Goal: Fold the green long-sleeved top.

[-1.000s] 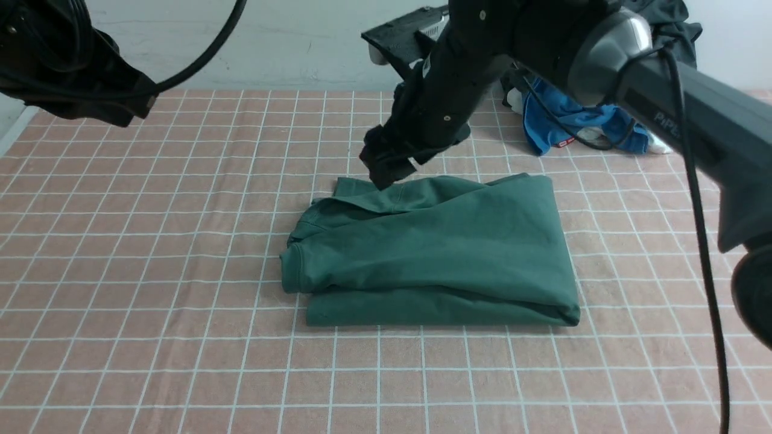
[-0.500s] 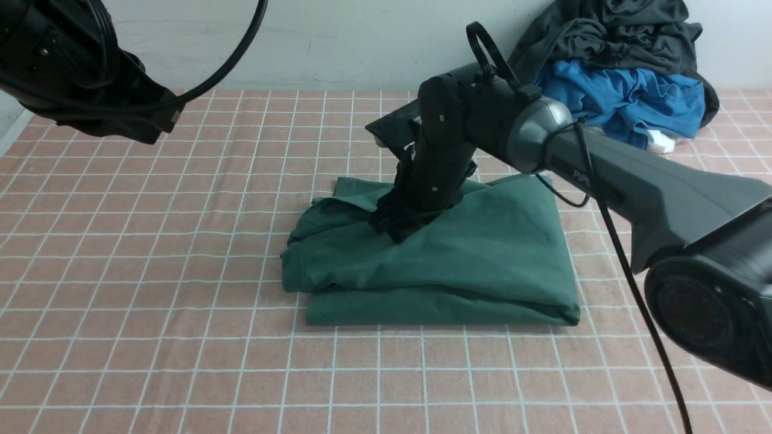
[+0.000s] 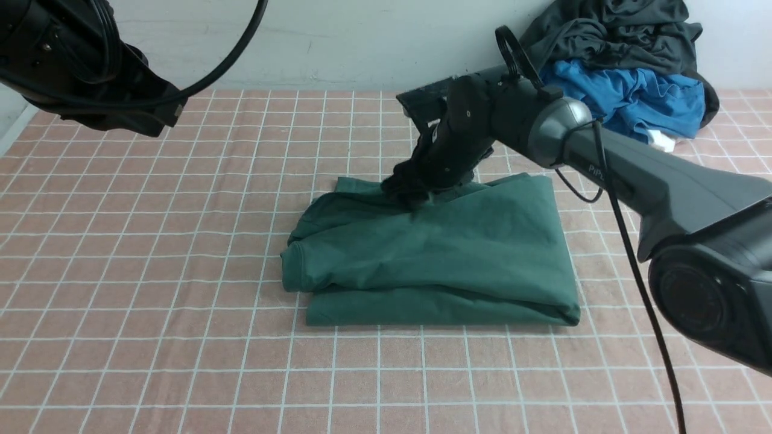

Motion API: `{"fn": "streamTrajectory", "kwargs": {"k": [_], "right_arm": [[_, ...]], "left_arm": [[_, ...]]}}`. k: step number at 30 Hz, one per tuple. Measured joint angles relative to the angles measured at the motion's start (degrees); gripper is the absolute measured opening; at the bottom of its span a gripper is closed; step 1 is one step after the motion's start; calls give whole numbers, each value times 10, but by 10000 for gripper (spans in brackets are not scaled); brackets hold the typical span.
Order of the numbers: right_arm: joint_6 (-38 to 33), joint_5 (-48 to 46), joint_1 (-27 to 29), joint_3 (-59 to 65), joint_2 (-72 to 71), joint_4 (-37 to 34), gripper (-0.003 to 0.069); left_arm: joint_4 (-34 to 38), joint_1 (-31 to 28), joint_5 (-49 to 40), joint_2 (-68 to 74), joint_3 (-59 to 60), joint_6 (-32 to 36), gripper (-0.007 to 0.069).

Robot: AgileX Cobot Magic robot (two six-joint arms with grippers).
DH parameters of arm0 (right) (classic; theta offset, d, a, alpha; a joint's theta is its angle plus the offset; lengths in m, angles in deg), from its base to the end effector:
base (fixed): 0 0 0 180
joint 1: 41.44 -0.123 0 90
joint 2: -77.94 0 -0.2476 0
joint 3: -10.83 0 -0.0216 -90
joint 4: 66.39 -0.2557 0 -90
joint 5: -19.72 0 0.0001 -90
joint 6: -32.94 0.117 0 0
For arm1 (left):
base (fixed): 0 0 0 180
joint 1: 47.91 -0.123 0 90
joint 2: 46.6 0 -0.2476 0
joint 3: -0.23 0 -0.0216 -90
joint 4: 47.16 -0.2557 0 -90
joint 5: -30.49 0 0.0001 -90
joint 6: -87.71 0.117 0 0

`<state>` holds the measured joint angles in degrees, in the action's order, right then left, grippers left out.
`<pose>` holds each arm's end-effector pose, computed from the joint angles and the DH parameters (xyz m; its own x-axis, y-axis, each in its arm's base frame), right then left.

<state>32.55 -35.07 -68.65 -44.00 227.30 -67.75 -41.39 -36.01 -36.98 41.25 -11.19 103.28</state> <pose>0.4696 0.2440 0.1499 -0.7680 -0.3871 -0.5102 -0.4607 0.8873 0.0202 0.2942 -0.0731 0.3574 -0.7084 0.3843 -0.5920 0.4343 0.8985 0.0635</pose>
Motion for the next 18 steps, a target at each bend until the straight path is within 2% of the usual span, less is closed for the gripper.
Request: {"fn": "streamTrajectory", "kwargs": {"k": [8,11,12,14,16,18], "right_arm": [[9,32,14,-131,-26,14,391],[4,-10,26,-142,-33,7,391],[1,-59,35,-142,-38,-3,391],[-7,-99,41,-142,-47,-9,385],[-15,-127,45,-140,-60,-13,370],[-29,-153,46,-131,-97,-23,318]], "left_arm": [[-6,0,4,-80,45,3,-4],[-20,0,22,-137,85,2,-4],[-34,0,44,-186,123,-3,-4],[-48,0,65,-233,162,-7,-4],[-62,0,85,-281,205,-9,-4],[-82,0,106,-355,280,-24,-4]]}}
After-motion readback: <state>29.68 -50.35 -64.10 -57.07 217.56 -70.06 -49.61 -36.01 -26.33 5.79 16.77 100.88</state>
